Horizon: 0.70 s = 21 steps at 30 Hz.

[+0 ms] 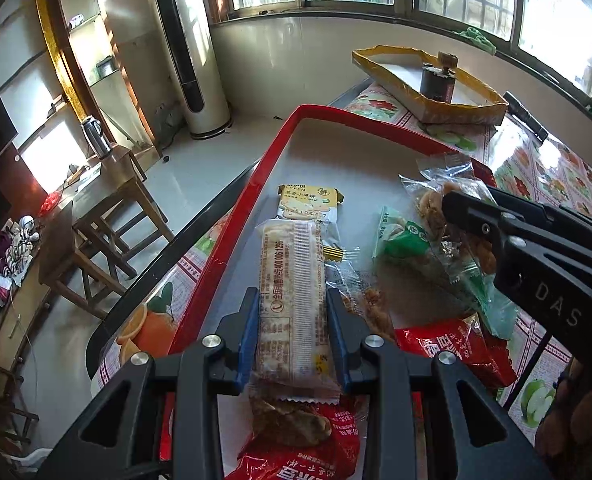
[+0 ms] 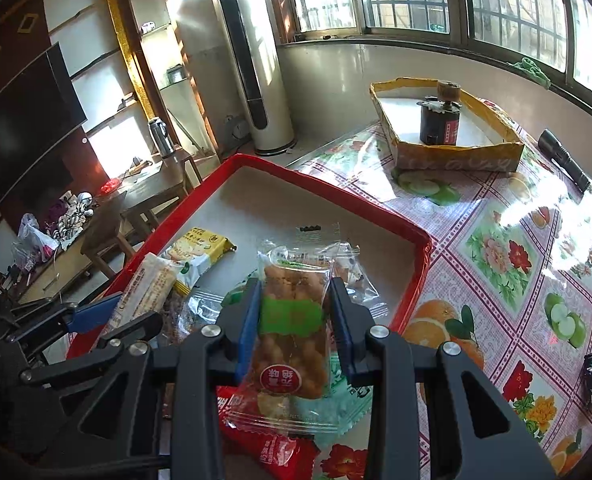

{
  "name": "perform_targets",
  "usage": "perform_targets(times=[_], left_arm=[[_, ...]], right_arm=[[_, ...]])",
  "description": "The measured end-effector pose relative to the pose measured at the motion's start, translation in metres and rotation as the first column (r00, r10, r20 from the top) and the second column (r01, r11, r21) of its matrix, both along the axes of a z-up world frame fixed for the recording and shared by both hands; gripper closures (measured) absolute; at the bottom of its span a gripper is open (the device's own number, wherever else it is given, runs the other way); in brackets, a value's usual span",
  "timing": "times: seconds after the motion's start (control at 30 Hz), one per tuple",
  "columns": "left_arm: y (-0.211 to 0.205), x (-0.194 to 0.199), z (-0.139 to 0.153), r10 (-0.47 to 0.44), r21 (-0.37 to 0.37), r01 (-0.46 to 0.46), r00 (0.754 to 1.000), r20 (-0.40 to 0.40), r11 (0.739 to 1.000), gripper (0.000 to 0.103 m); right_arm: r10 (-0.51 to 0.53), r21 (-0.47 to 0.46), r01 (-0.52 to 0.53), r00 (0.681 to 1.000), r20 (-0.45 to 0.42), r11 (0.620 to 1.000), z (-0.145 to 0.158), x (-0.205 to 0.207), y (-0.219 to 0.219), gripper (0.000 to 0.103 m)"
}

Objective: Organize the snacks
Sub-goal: 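Lower both snacks into the tray and open both tools to release them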

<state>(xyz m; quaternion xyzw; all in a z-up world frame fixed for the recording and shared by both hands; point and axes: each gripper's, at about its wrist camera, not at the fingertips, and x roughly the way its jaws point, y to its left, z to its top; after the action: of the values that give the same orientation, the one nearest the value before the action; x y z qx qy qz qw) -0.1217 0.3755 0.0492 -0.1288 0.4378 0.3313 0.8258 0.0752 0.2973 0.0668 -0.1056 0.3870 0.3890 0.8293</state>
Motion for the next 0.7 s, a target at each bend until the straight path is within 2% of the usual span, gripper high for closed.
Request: perform_targets(times=[0.33, 0.53, 0.7], left_arm=[[0.001, 0.003, -0.003, 0.000, 0.004, 0.000, 1.000, -0.011, 1.000, 0.071], [0.001, 0.002, -0.004, 0.003, -0.007, -0.004, 1.000, -0.008, 1.000, 0.070], [0.000, 0.001, -0.004, 0.001, -0.014, -0.001, 1.000, -0.011, 1.000, 0.070]], right_arm=[[0.018, -0.015, -0.018, 1.000, 0.006, 1.000, -0.003, 0.016, 0.026, 0.067], [0.020, -0.006, -0.020, 1.000, 0.004, 1.000, -0.004, 0.014, 0.024, 0.066], [0.012, -0.001, -0.012, 1.000, 0.008, 1.000, -0.001, 0.012, 0.020, 0.054]])
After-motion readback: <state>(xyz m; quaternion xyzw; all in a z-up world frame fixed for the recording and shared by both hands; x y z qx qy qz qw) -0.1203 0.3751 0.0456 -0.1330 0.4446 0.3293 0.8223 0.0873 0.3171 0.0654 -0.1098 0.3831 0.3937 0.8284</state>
